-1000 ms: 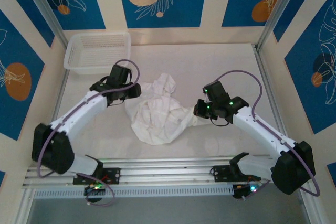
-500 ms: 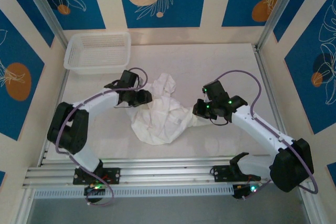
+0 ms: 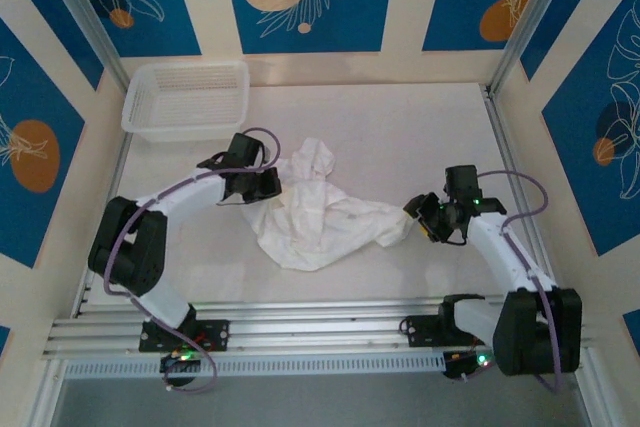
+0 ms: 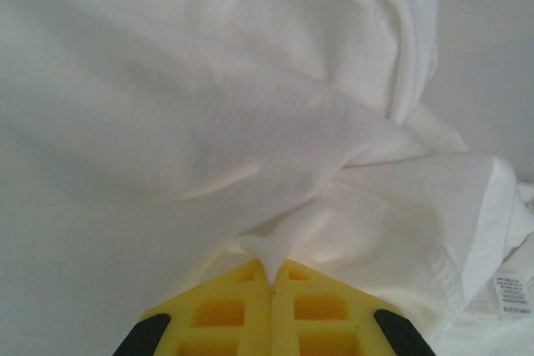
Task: Fold the inside-out t-shirt
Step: Flatten out the T-shirt at the center of the table.
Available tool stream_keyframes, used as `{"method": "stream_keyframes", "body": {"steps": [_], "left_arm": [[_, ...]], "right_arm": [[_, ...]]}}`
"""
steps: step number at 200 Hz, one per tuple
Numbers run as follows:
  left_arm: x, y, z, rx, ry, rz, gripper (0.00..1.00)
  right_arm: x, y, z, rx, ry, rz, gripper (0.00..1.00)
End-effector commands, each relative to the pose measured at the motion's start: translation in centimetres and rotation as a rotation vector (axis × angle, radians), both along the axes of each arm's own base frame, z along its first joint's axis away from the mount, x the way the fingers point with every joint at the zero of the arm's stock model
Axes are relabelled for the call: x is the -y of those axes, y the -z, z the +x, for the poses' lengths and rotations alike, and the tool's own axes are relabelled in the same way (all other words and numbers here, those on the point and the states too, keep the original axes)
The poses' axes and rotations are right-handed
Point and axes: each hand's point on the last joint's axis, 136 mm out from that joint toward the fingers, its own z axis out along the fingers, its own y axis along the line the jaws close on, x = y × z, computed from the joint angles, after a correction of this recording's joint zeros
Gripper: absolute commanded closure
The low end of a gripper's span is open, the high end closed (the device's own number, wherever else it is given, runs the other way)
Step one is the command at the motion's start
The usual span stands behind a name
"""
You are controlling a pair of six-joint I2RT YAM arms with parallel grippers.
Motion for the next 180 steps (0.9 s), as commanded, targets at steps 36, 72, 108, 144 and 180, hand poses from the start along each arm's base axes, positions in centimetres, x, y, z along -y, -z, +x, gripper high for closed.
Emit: {"method": "stream_keyframes", "body": {"steps": [36, 72, 108, 144, 180], "left_arm": [[-1.1, -1.0, -0.5, 0.023, -0.006, 0.034, 1.0], [-1.9, -2.8, -0.7, 0.065, -0.015, 0.046, 1.0], [-2.6, -3.7, -0.6, 0.08, -0.034, 0.026, 1.0], [-3.8, -4.7, -0.2, 0.108, -0.088, 0.022, 0.61], [-5.1, -4.7, -3.4, 0.059, -0.147, 0.03, 0.73]], "right_arm": [[0.1, 2.7, 1.2, -0.036, 0.027, 0.028, 0.23], [1.9, 3.9, 2.8, -0.034, 0.028, -0.08, 0.23], [-0.4, 5.4, 4.3, -0.071, -0.047, -0.017, 0.36], [-0.3, 5.6, 4.7, -0.061, -0.032, -0.025, 0.94], [0.1, 3.9, 4.9, -0.013, -0.028, -0.028, 1.0]]}}
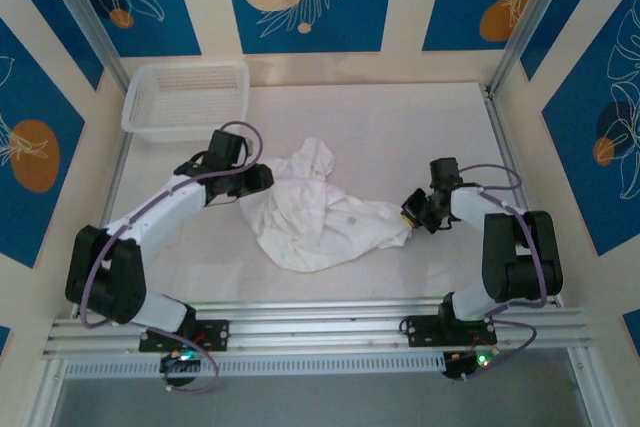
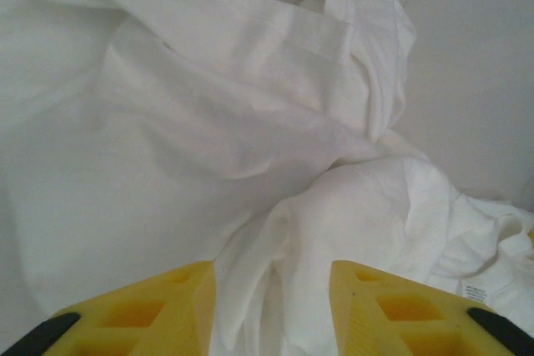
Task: Fold the inside-out t-shirt
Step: Flatten out the T-shirt at the center of the table.
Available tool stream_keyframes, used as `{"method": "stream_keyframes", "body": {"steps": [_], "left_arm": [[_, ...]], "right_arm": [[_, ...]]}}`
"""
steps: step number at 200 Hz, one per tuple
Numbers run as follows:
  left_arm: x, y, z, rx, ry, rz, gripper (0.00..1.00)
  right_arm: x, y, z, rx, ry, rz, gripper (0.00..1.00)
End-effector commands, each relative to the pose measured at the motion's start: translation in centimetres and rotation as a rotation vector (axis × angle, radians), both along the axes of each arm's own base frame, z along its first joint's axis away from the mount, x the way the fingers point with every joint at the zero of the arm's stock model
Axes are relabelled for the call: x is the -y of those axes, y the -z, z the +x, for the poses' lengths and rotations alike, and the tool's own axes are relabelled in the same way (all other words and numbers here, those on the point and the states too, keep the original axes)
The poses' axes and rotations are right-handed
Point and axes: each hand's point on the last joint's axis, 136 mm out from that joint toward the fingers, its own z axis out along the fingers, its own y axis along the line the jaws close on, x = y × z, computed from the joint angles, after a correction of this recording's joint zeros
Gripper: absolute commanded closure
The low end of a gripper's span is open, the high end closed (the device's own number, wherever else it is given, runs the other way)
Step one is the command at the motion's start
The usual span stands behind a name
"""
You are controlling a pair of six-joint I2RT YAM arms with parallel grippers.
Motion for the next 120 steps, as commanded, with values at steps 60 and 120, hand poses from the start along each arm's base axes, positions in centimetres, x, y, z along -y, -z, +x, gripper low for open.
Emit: {"method": "stream_keyframes", "body": {"steps": [60, 120], "left_arm": [[3.3, 4.0, -5.5, -0.171, 0.003, -0.042, 0.88], [3.3, 5.6, -2.5, -0.147, -0.056, 0.015, 0.72]], "right_arm": [[-1.0, -3.0, 1.6, 0.104, -0.027, 0.055, 1.0], [-0.9, -3.6, 1.3, 0.118, -0.052, 0.046, 1.0]]}}
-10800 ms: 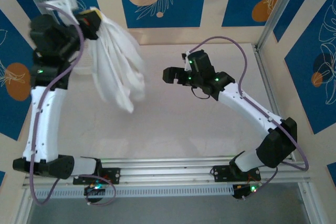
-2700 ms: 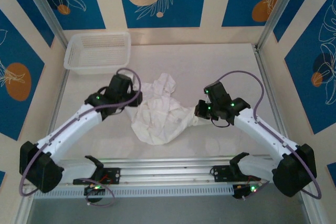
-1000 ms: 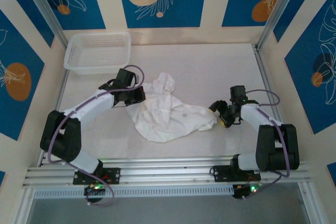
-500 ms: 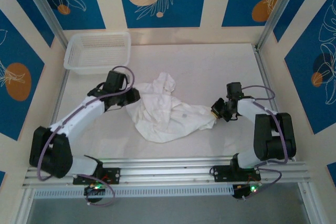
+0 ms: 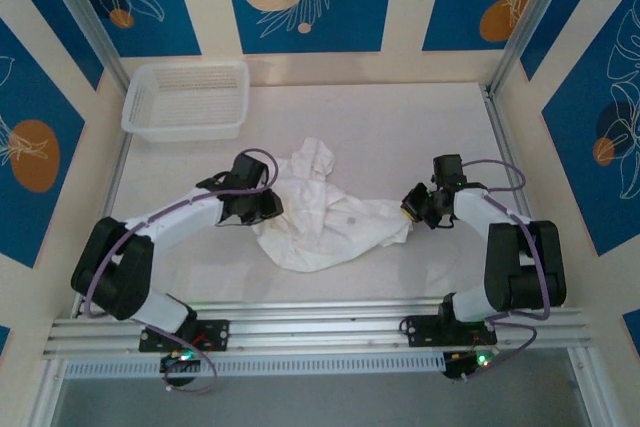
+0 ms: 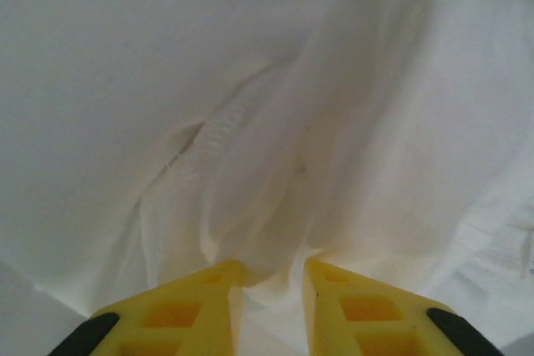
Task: Fold the inside-out t-shirt
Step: Flatten out the T-shirt at the center of the table.
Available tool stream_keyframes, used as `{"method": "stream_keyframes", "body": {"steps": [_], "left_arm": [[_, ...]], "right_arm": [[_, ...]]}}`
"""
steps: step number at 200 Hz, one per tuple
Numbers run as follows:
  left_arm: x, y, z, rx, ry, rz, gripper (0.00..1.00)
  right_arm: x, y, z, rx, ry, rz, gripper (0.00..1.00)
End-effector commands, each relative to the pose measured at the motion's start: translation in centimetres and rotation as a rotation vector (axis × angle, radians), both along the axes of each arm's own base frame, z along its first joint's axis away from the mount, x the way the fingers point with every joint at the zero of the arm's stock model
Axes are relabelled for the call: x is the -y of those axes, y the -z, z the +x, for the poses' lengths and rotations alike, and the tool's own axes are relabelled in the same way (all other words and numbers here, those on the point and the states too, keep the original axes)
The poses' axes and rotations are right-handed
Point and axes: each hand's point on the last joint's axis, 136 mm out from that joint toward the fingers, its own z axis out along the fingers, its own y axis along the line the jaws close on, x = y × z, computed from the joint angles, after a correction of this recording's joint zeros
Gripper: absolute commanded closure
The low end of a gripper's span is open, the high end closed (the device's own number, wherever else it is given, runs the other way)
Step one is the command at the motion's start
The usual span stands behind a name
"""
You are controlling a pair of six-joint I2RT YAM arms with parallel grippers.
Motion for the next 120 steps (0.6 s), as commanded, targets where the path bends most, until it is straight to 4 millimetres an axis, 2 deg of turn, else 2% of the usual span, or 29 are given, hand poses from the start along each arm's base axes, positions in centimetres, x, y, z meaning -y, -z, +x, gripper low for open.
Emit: {"method": "stream_keyframes", "body": {"steps": [1, 50, 62, 74, 79, 99, 120], "left_arm": [[0.3, -0.9, 2.1, 0.056, -0.034, -0.001, 0.72], [-0.6, 0.2, 1.8, 0.037, -0.044, 0.048, 0.68], [-0.7, 0.3, 1.9, 0.035, -0.039, 0.051, 0.78], [-0.7, -0.1, 2.1, 0.039, -0.028, 0.047, 0.99], [-0.7, -0.4, 2.3, 0.045, -0.025, 0.045, 1.0], [-1.5, -3.6, 3.3, 0.127, -0.032, 0.032, 1.0], [-3.4, -9.4, 4.2, 0.259, -0.055, 0.033, 1.0]], "right_arm": [[-0.5, -1.6, 0.4, 0.043, -0.038, 0.013, 1.0], [-0.3, -1.7, 0.2, 0.044, -0.032, 0.002, 1.0], [-0.4, -1.8, 0.2, 0.043, -0.031, 0.009, 1.0], [-0.5, -2.3, 0.4, 0.053, -0.028, 0.02, 1.0], [-0.6, -2.7, 0.5, 0.062, -0.027, 0.024, 1.0], [-0.5, -5.4, 1.0, 0.12, -0.014, 0.023, 1.0], [-0.1, -10.3, 1.6, 0.234, -0.002, 0.004, 1.0]]}}
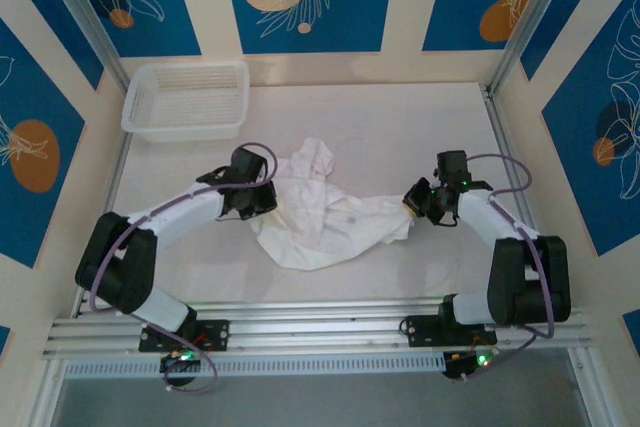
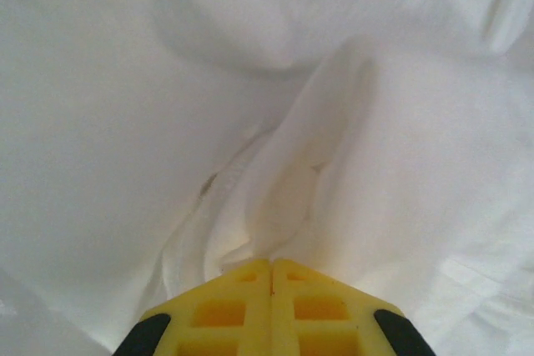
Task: Fold the inside-out t-shirt
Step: Flatten out the T-shirt at the center of the table.
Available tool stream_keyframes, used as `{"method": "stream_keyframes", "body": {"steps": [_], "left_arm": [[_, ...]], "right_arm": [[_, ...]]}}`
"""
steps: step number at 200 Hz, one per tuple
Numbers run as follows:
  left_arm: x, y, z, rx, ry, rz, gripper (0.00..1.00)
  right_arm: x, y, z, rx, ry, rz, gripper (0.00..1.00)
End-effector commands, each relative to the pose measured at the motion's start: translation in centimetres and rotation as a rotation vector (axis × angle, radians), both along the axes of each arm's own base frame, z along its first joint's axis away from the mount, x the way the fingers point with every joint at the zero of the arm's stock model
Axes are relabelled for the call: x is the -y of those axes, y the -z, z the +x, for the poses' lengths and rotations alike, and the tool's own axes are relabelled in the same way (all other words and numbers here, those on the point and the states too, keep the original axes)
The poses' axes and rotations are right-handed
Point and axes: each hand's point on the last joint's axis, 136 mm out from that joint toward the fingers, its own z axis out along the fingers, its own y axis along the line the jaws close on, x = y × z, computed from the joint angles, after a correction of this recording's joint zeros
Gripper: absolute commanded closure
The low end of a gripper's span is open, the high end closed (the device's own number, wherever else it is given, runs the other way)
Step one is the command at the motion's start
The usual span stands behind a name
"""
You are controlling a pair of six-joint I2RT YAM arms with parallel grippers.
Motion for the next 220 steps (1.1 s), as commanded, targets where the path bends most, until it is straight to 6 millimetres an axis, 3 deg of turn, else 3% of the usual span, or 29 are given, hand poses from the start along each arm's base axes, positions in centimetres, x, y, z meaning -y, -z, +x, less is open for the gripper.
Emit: {"method": "stream_keyframes", "body": {"steps": [1, 23, 52, 88, 112, 137, 159, 177, 206, 220], "left_arm": [[-2.1, -8.1, 2.0, 0.202, -0.023, -0.001, 1.0], [-3.9, -16.0, 2.1, 0.38, -0.044, -0.011, 1.0], [-7.2, -28.2, 0.6, 0.664, -0.106, 0.02, 1.0], [-12.8, -41.9, -5.1, 1.047, -0.277, 0.018, 1.0], [-15.1, -47.5, -9.3, 1.244, -0.346, -0.043, 1.0], [-15.8, -49.6, -10.7, 1.314, -0.36, -0.062, 1.0], [-15.2, -49.4, -9.4, 1.307, -0.346, -0.043, 1.0], [-14.1, -48.3, -6.8, 1.267, -0.322, -0.001, 1.0], [-11.8, -44.6, -1.1, 1.159, -0.282, 0.075, 1.0], [-11.2, -42.4, 1.8, 1.106, -0.286, 0.133, 1.0]], "right_arm": [[-0.1, -6.7, 1.1, 0.151, 0.006, 0.006, 1.0], [0.2, -13.3, 1.2, 0.311, 0.009, -0.013, 1.0], [0.2, -24.1, -0.1, 0.592, 0.005, -0.051, 1.0], [0.8, -37.8, -5.0, 1.006, 0.026, -0.09, 1.0], [0.2, -44.2, -8.9, 1.234, -0.02, -0.059, 1.0], [-0.7, -48.6, -11.6, 1.367, -0.086, -0.03, 1.0], [-0.8, -50.2, -10.9, 1.395, -0.096, -0.053, 1.0], [-0.5, -49.2, -7.1, 1.296, -0.068, -0.101, 1.0], [0.2, -44.2, 1.4, 1.043, 0.001, -0.117, 1.0], [1.6, -41.8, 5.0, 0.926, 0.091, -0.1, 1.0]]}}
